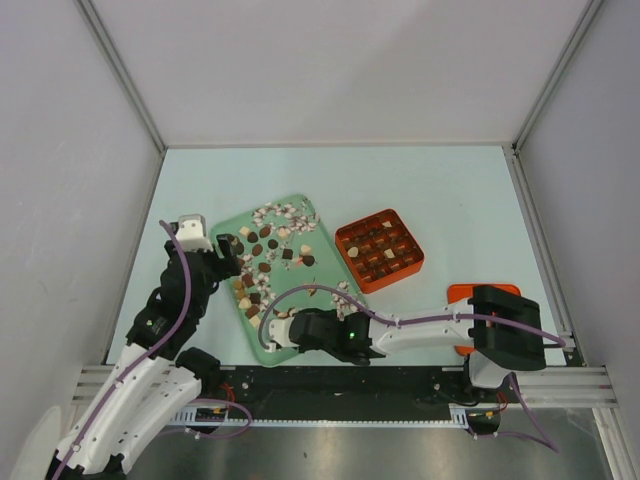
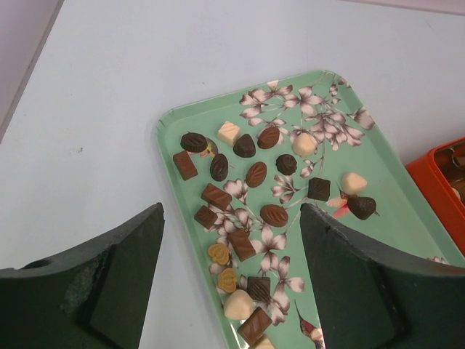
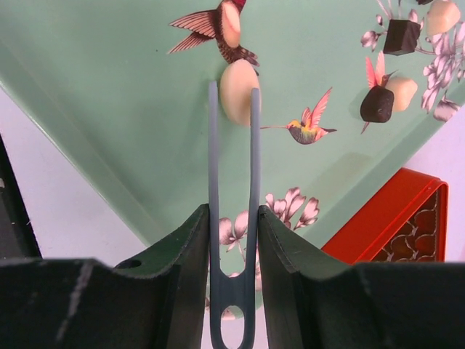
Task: Pack the chocolate
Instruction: Pick up the fake chocolate from the plate, then place the fake chocolate in the packing box.
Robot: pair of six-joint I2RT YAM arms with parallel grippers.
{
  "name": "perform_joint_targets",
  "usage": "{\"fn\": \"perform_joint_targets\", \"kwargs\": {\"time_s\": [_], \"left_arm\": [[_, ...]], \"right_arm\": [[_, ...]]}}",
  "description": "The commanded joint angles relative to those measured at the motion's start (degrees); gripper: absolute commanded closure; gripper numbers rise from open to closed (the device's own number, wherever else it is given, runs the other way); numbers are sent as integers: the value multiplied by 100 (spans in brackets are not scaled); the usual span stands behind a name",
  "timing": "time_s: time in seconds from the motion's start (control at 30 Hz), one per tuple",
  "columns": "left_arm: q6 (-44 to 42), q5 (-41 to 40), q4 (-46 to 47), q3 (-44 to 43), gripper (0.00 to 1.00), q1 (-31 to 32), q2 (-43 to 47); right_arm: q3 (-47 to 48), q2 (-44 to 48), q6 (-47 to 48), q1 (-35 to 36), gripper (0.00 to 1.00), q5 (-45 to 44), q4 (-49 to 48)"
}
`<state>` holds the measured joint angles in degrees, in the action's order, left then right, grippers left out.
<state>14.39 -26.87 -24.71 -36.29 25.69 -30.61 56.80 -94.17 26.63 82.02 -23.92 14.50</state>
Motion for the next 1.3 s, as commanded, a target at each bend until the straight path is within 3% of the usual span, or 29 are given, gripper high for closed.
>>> {"fn": "perform_joint_targets", "kwargs": {"time_s": [0.0, 0.27, 0.6, 0.73, 1.07, 1.27], "left_arm": [[-130, 24, 142, 43, 20, -56, 46], [-130, 24, 124, 52, 20, -64, 55], [-130, 33, 133, 52, 20, -64, 73], [-130, 42, 133, 52, 20, -73, 73], [-121, 121, 133, 52, 20, -73, 134], [-112, 200, 142, 52, 20, -73, 213]], "right_arm": [[262, -180, 35, 25, 65, -112, 149], [315, -330, 88, 25, 66, -605, 70], [306, 126, -88, -89, 94, -246, 44], [306, 469, -342, -317, 95, -8, 88], [262, 1391, -1309, -1424, 95, 222, 536], [165, 1901, -2230, -2470, 95, 125, 1063]]}}
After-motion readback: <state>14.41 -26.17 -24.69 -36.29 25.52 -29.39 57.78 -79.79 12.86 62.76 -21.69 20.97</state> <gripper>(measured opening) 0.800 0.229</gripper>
